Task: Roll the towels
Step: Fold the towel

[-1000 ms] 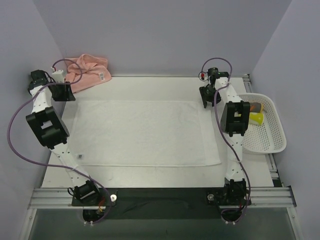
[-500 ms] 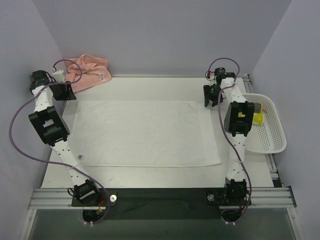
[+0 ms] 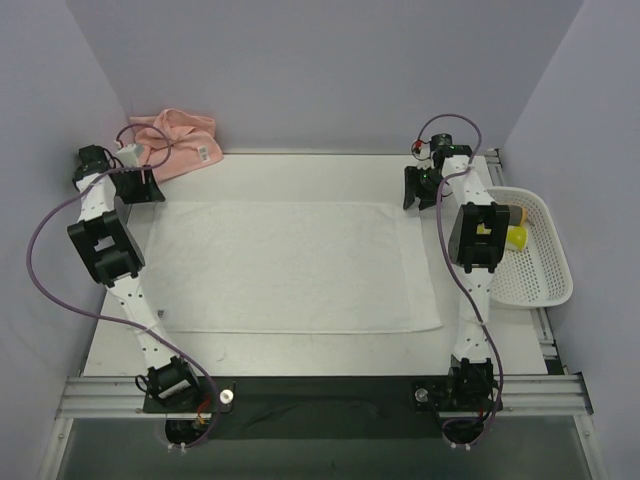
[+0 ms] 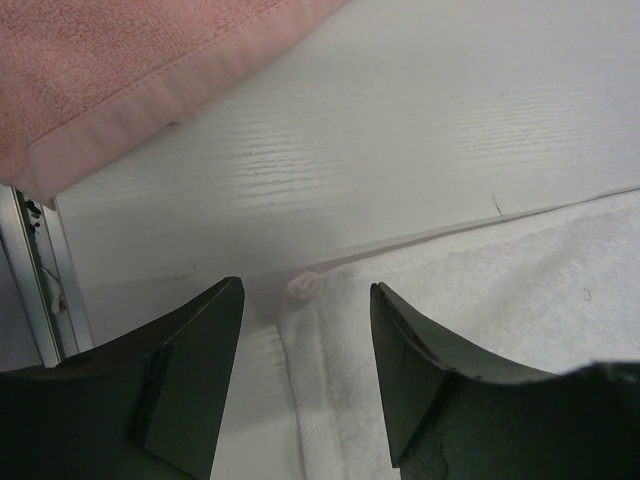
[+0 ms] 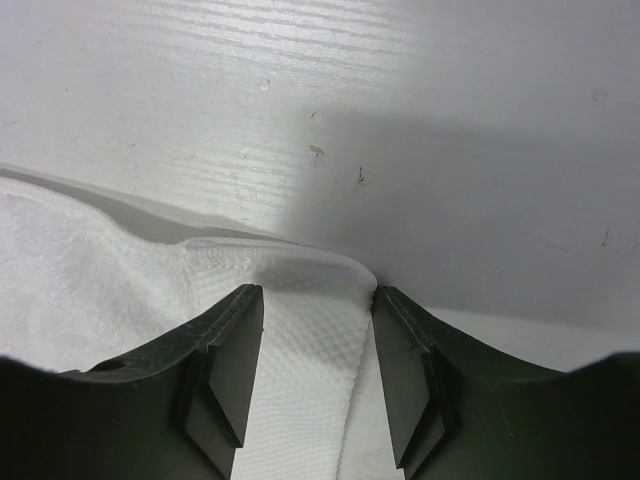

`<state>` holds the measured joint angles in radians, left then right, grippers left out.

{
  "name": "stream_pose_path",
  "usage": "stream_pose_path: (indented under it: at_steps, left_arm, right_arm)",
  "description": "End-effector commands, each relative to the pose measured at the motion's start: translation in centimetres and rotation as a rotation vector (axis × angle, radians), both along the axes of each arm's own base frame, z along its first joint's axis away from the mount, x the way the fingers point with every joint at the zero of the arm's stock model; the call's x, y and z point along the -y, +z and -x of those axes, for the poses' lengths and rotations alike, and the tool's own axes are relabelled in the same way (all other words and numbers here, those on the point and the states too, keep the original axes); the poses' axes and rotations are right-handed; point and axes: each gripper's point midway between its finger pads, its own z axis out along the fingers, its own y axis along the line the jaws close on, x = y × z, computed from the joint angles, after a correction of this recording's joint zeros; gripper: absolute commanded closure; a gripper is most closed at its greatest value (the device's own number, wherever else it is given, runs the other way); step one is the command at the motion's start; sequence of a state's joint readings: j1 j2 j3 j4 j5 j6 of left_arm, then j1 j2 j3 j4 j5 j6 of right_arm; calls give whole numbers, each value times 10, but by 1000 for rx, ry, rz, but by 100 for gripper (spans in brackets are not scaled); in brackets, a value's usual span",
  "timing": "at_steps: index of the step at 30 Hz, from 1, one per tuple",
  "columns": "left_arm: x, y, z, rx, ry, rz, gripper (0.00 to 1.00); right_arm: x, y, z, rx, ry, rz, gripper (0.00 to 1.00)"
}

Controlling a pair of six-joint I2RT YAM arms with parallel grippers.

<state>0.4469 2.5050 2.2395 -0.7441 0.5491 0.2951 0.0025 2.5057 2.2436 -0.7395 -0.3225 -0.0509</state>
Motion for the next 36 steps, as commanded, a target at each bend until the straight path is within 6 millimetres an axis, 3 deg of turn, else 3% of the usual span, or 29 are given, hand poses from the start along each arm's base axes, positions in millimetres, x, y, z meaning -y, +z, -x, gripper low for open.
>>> stream_pose_path:
  at_steps: [1, 7, 12, 18, 26, 29, 31, 36]
  left_arm:
    - [2, 0, -6, 22, -9, 13, 37]
    - [0, -10, -6, 4, -2, 4, 44]
    - [1, -12, -9, 6, -3, 5, 56]
    - [5, -11, -7, 11, -20, 27, 67]
    - [8, 8, -18, 60, -23, 47, 98]
    - [7, 12, -26, 79, -11, 60, 100]
    - [4, 18, -34, 107, -2, 57, 100]
    - [5, 47, -56, 213, 18, 100, 100]
  right_arm:
    - [-5, 6, -1, 4, -6, -5, 53]
    - [0, 1, 0, -4, -6, 14, 73]
    - [1, 4, -3, 8, -10, 22, 100]
    - [2, 9, -3, 17, -6, 30, 100]
    - [7, 36, -18, 106, -31, 35, 100]
    - [10, 46, -27, 150, -38, 50, 100]
    - [29, 51, -34, 181, -75, 57, 100]
    - [41, 79, -54, 287, -132, 49, 100]
